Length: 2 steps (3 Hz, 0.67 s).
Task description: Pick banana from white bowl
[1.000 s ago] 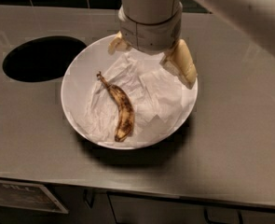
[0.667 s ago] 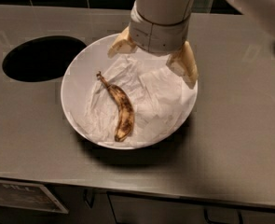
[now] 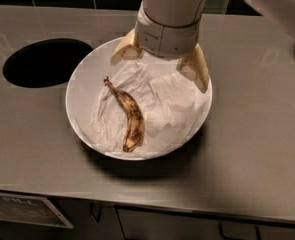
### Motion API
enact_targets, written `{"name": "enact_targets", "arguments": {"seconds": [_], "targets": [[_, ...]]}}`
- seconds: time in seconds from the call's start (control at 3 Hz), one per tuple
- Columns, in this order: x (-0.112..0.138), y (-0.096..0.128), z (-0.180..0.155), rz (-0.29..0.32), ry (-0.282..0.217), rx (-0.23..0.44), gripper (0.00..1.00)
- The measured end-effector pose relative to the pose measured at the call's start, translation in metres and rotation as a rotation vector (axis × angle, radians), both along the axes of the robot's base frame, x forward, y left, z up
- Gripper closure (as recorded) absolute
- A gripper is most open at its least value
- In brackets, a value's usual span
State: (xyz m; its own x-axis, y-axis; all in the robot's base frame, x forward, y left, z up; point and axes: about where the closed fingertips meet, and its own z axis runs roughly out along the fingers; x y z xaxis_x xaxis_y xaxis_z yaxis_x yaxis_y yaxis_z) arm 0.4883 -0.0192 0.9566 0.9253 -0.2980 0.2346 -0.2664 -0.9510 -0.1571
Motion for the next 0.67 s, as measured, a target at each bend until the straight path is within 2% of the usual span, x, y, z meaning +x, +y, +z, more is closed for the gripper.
{"name": "enact_targets", "arguments": {"seconds": [0.33,0.67], "targets": [[0.001,0.008,0.003,0.035,-0.025,-0.021,0.00],[0.002,0.024,0.002,0.148,-0.026,-0.007,0.00]]}}
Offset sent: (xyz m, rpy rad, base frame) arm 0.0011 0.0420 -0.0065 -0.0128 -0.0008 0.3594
